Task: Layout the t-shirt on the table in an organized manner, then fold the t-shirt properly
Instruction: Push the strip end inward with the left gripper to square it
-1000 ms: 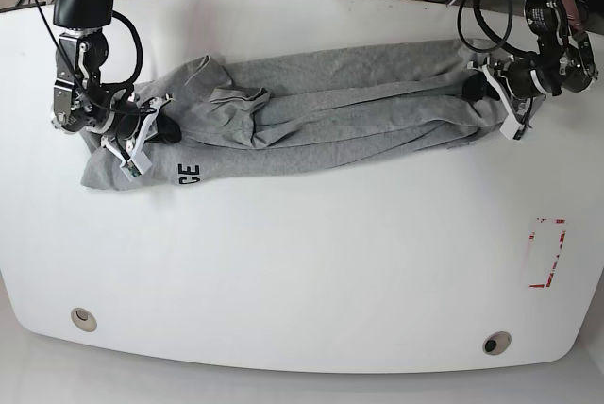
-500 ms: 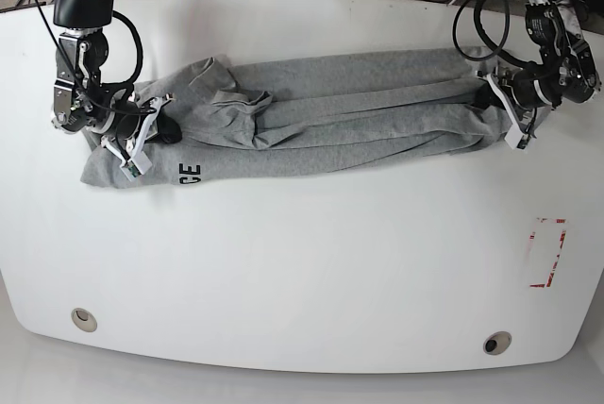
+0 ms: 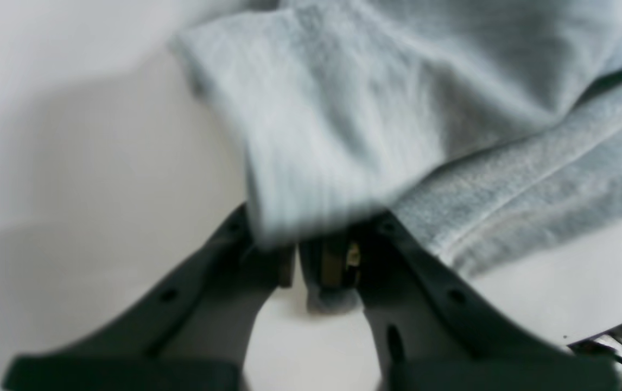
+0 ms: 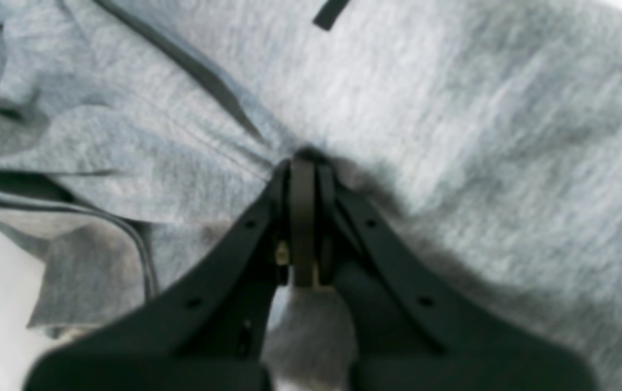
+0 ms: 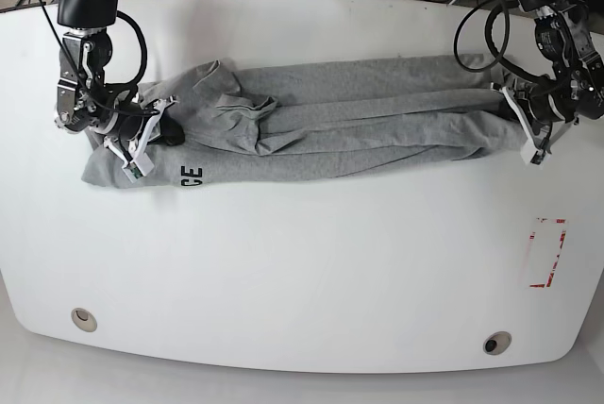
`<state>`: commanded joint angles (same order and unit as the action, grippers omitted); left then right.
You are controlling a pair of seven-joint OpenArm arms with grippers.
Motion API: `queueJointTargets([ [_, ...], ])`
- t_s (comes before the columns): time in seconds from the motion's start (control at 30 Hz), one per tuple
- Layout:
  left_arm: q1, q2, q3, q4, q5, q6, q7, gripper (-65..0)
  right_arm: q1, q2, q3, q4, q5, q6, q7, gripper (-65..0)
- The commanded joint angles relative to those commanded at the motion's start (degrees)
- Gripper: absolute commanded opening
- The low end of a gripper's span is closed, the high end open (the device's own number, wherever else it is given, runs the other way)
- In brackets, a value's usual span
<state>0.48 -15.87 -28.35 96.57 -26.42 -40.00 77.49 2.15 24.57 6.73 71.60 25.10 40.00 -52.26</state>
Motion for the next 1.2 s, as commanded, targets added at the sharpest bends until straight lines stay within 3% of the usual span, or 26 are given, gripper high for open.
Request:
queueJointTargets([
  [0.57, 0.09, 0.35, 5.01, 2.46, -0.18, 0.0, 0.0, -58.9, 0.18, 0.0, 0.0, 0.0, 0.0, 0.0, 0.0, -64.4],
  [0.67, 0.0, 0.35, 4.75, 2.46, -0.18, 0.0, 0.0, -53.2, 0.18, 0.0, 0.0, 0.0, 0.0, 0.0, 0.0, -64.4],
  [0.87, -0.18, 0.26, -0.35, 2.2, -0.26, 0.0, 0.0, -32.1, 0.35, 0.0, 0.0, -0.09, 0.0, 0.0, 0.0, -64.4],
  [0.97, -1.23, 0.09, -3.52, 1.76, -1.14, 0.0, 0.0, -27.1, 0.35, 0.0, 0.0, -0.09, 0.0, 0.0, 0.0, -64.4],
  [1.07, -2.37, -0.09, -5.54, -1.14, -3.96, 0.0, 0.0, -26.7, 0.35, 0.0, 0.0, -0.09, -0.09, 0.0, 0.0, -64.4],
  [1.2, -3.87, -3.6, -7.74, -10.81, -9.14, 0.0, -0.35, -26.0, 0.35, 0.0, 0.0, -0.09, -0.09, 0.0, 0.0, -64.4],
])
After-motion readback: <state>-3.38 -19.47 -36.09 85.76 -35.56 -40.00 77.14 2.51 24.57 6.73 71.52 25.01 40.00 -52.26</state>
